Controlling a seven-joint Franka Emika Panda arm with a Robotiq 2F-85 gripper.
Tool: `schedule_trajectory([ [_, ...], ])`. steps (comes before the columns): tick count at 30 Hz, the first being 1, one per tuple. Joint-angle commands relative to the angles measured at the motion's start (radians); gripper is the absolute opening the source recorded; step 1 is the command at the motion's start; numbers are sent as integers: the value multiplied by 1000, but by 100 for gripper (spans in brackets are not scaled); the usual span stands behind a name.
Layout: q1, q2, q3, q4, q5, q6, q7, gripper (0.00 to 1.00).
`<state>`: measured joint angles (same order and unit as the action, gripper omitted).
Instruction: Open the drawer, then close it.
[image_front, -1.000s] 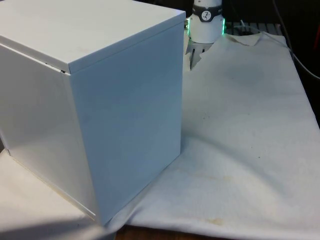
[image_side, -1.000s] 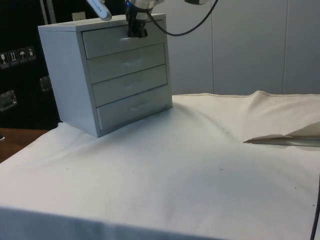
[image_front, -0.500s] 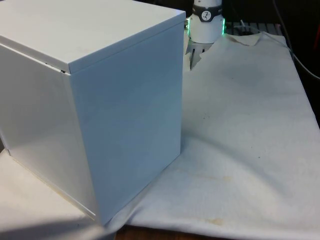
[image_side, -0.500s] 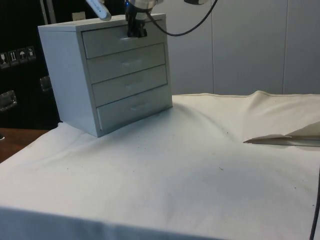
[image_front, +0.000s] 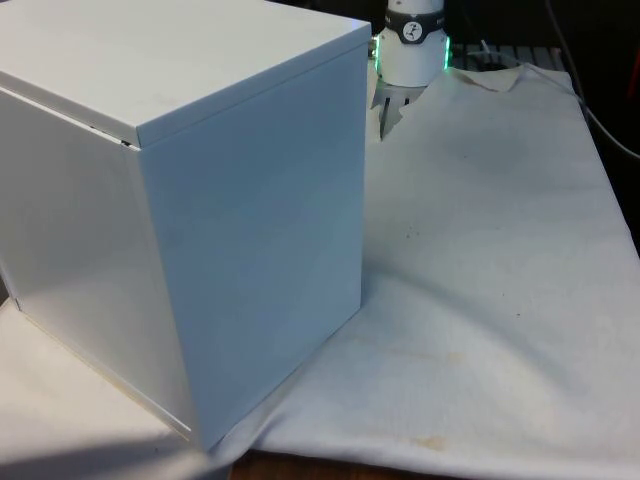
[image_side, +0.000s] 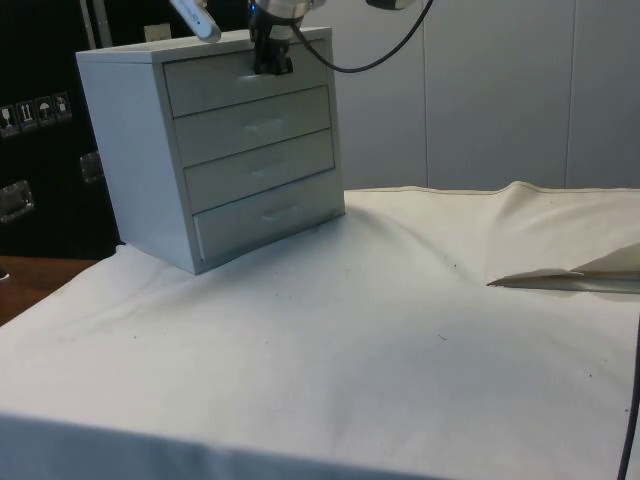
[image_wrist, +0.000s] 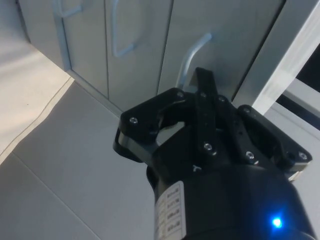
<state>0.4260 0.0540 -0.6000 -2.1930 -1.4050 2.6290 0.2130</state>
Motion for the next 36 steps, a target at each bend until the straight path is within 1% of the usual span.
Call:
schedule_trajectory([
  [1, -4, 11, -2, 10, 6, 8, -5, 0],
  [3, -4, 12, -2, 12, 6, 8, -4, 0],
  [5, 0, 3, 0, 3, 2, -1, 0, 0],
  [6, -3, 10, -1, 9, 5, 5, -3, 0],
  [13, 0, -2, 0, 0, -4, -1, 5, 0],
  [14, 2, -6, 1, -2, -8, -5, 8, 0],
  [15, 0, 1, 0, 1, 2, -1, 1, 0],
  [18, 8, -23, 5, -11, -22, -19, 21, 0],
  [22, 11, -47, 16, -28, -47, -41, 44, 0],
  [23, 8, -35, 15, -25, -23, -31, 28, 0],
  [24, 12, -59, 23, -37, -58, -53, 55, 0],
  [31, 14, -97, 46, -67, -98, -91, 94, 0],
  [32, 11, -88, 44, -66, -78, -81, 81, 0],
  [33, 14, -102, 49, -71, -104, -96, 101, 0],
  [34, 15, -112, 56, -81, -116, -107, 115, 0],
  [36, 15, -122, 64, -90, -126, -118, 126, 0],
])
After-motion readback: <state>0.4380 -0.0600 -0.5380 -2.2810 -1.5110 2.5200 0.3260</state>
